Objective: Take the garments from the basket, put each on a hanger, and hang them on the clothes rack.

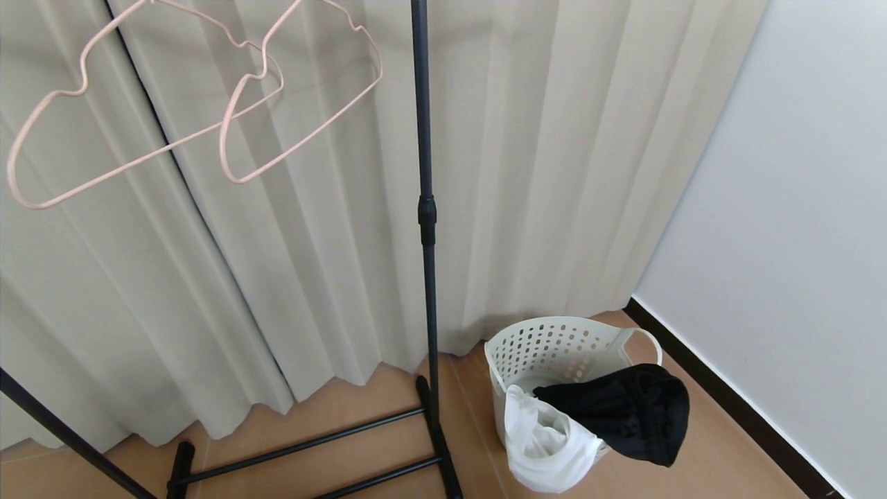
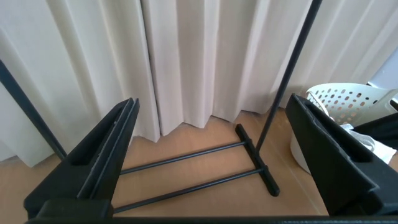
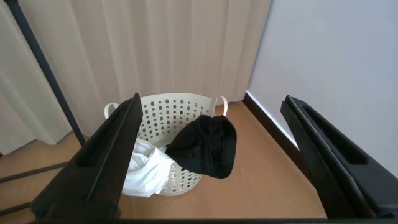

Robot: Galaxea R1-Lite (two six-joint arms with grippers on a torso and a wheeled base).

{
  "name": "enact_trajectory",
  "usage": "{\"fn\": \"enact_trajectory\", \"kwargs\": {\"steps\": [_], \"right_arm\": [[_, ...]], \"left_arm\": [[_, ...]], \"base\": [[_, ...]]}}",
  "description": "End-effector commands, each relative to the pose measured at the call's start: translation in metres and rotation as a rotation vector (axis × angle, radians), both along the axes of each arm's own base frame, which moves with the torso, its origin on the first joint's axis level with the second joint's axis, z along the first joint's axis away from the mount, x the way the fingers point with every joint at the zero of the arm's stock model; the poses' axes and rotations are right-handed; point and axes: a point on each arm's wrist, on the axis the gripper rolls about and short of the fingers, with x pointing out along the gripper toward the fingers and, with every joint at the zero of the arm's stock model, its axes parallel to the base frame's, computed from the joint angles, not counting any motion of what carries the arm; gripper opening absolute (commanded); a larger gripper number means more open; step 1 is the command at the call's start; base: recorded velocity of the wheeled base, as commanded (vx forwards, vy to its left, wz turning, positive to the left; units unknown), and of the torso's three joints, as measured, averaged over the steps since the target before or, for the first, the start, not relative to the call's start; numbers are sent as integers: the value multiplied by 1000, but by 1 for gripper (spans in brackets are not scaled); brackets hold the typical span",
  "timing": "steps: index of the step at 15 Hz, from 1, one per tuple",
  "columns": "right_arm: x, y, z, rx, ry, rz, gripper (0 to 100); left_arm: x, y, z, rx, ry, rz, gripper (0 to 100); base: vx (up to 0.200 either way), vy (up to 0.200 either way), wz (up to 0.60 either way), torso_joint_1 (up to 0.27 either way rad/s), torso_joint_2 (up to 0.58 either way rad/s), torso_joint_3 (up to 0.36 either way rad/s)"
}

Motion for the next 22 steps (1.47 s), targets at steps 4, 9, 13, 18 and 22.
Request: {"fn": "enact_trajectory", "kwargs": {"steps": [4,9,13,18,22], "right_arm": [[0,0,0,0,-1,0,100],[0,0,0,0,-1,0,100],[0,0,0,0,-1,0,100],[0,0,0,-3,0,1,100],[0,0,0,-3,1,1,100]], "left_arm": [[0,0,0,-2,0,-1,100],[0,0,0,-5,0,-1,100],[0,0,0,-3,0,-1,100],[0,0,0,-5,0,-1,100],[0,0,0,-5,0,-1,100]], "base": [[0,0,0,-3,37,32],[0,0,0,-2,106,-51],[0,0,0,4,5,-188],[0,0,0,2,4,-195],[0,0,0,0,2,-198]]}}
